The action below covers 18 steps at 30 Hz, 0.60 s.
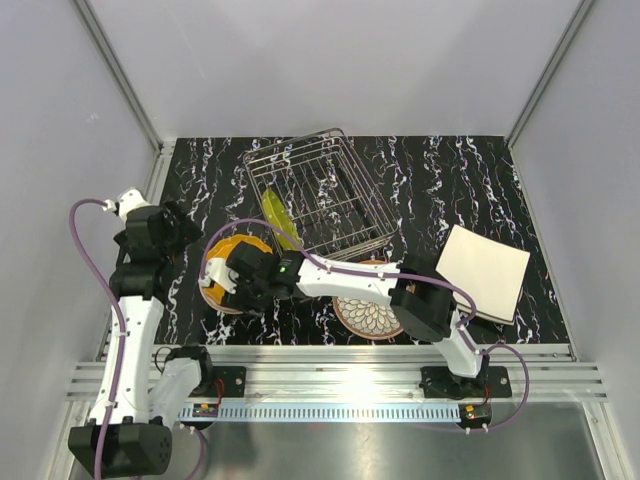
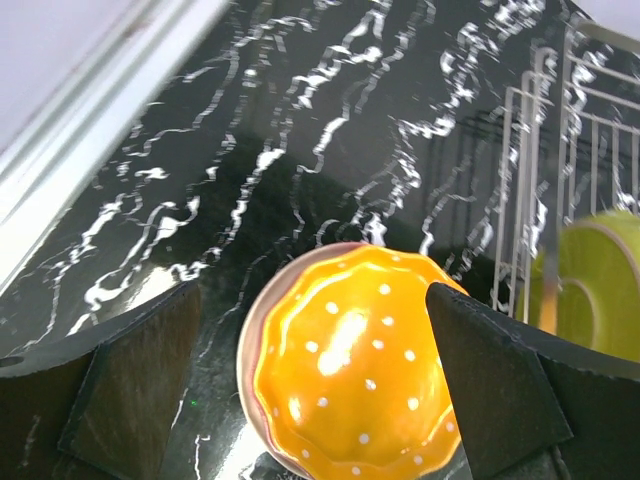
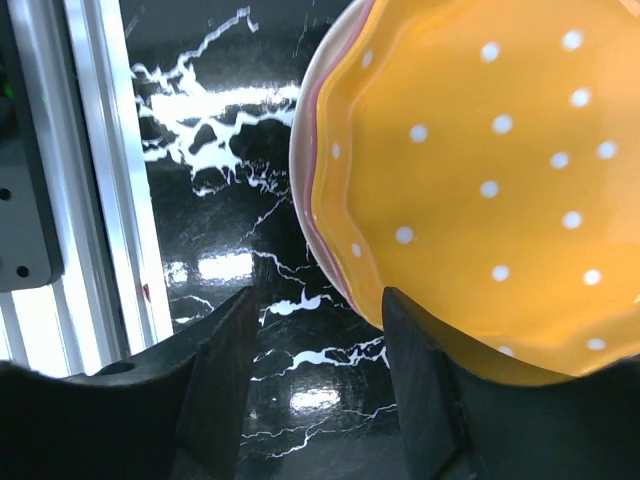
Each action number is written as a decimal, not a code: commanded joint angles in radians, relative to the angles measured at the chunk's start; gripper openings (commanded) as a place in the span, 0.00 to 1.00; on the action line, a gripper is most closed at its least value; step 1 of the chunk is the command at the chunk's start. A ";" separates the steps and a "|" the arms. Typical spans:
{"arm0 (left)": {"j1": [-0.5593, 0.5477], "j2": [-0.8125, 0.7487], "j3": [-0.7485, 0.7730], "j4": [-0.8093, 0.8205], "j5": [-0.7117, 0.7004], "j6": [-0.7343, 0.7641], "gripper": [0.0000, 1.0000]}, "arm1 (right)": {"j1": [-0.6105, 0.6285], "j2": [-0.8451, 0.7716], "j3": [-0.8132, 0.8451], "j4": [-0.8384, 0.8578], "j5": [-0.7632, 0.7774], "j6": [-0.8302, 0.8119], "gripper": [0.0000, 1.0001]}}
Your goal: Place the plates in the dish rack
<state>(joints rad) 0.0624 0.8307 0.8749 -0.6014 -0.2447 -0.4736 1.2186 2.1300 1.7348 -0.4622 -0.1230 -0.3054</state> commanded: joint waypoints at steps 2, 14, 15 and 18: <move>0.017 -0.022 0.021 -0.003 -0.122 -0.049 0.99 | 0.013 -0.070 0.003 0.057 0.005 -0.021 0.61; 0.027 -0.015 0.016 0.009 -0.070 -0.043 0.99 | 0.002 0.120 0.100 -0.006 0.059 -0.043 0.63; 0.028 -0.012 0.016 0.009 -0.067 -0.042 0.99 | 0.002 0.123 0.101 -0.007 0.053 -0.041 0.63; 0.028 -0.007 0.018 0.011 -0.056 -0.042 0.99 | 0.001 0.127 0.101 -0.007 0.031 -0.038 0.58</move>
<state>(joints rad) 0.0841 0.8204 0.8749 -0.6300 -0.3145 -0.5102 1.2194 2.2517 1.8000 -0.4496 -0.0879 -0.3416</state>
